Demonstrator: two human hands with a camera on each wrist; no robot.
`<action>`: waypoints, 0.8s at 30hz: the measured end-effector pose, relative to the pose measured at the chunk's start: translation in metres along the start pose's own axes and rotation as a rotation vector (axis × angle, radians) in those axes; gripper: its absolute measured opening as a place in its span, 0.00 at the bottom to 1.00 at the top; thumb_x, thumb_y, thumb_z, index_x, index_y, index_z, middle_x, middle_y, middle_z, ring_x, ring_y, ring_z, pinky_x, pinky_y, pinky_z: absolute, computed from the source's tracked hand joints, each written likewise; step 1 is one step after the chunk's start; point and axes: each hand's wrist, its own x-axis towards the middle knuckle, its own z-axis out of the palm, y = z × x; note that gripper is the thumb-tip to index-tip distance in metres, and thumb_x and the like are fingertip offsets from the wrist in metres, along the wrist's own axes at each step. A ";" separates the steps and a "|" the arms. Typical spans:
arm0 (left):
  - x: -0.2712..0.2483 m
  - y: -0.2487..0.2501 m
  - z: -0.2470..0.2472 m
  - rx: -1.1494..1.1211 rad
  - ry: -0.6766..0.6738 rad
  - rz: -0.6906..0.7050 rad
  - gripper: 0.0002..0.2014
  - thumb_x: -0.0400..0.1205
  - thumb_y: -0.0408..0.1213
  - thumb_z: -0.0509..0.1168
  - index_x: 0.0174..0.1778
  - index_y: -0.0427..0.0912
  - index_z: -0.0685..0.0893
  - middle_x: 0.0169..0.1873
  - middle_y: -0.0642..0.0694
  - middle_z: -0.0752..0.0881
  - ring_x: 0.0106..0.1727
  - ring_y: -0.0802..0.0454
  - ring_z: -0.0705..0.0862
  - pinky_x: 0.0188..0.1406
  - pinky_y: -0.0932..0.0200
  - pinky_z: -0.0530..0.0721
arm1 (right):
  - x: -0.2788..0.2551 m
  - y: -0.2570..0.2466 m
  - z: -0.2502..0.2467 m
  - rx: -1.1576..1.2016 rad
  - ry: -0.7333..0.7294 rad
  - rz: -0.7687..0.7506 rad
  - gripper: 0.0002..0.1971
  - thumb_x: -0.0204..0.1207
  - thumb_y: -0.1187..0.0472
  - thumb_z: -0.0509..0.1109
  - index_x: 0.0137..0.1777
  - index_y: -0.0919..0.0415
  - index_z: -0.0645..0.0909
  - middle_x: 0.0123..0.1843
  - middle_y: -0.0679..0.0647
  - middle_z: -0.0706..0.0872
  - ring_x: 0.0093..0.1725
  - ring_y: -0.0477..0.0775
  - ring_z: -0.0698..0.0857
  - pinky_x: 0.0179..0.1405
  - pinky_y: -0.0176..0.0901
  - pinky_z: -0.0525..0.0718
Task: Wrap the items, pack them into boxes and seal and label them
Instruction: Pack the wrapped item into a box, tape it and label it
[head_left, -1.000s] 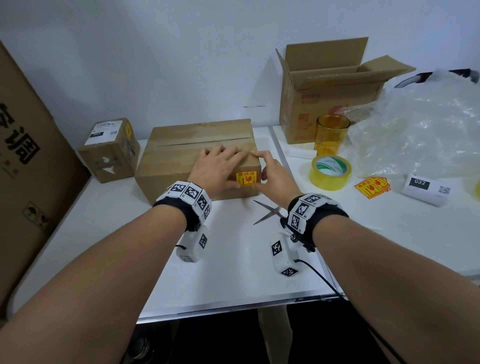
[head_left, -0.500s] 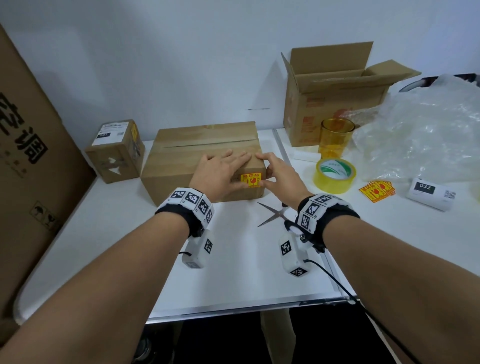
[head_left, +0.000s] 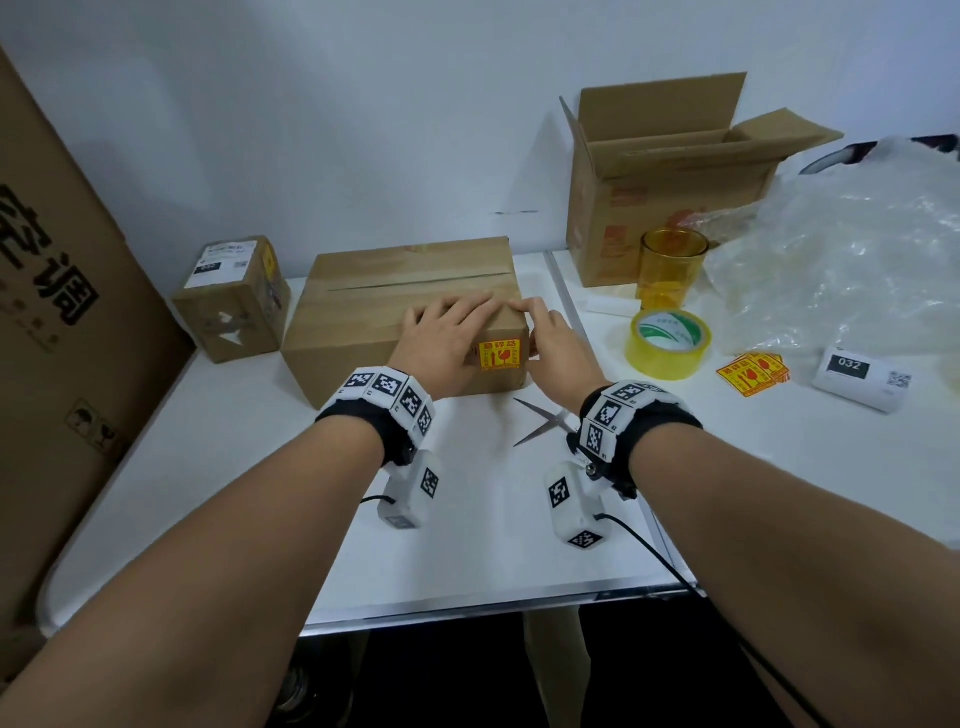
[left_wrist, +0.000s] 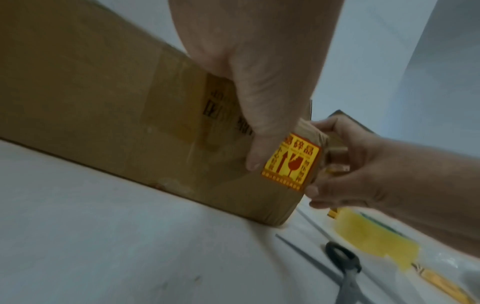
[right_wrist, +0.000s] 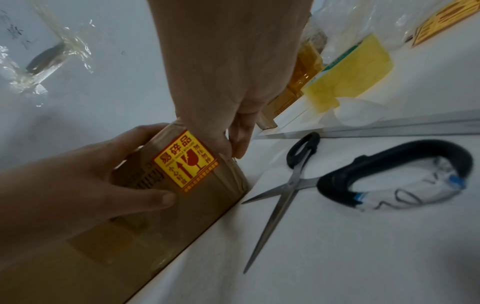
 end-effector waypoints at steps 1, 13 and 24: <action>0.000 0.000 -0.004 -0.062 -0.023 -0.008 0.38 0.79 0.43 0.66 0.84 0.59 0.56 0.83 0.60 0.59 0.79 0.48 0.61 0.68 0.44 0.62 | -0.001 0.002 -0.002 0.036 -0.016 -0.010 0.31 0.75 0.67 0.68 0.74 0.44 0.62 0.51 0.57 0.78 0.45 0.60 0.84 0.50 0.61 0.85; 0.043 0.086 -0.035 -0.142 0.017 0.286 0.28 0.79 0.27 0.59 0.73 0.57 0.76 0.81 0.58 0.67 0.79 0.53 0.66 0.73 0.51 0.55 | -0.034 0.058 -0.086 0.211 0.233 0.135 0.27 0.80 0.66 0.65 0.77 0.49 0.69 0.53 0.50 0.85 0.49 0.52 0.86 0.57 0.54 0.85; 0.099 0.178 -0.021 -0.316 -0.009 0.465 0.21 0.79 0.26 0.59 0.62 0.51 0.86 0.76 0.53 0.75 0.77 0.51 0.71 0.69 0.46 0.63 | -0.116 0.187 -0.173 0.054 0.834 0.739 0.21 0.75 0.67 0.68 0.68 0.59 0.72 0.66 0.61 0.76 0.61 0.64 0.79 0.60 0.56 0.78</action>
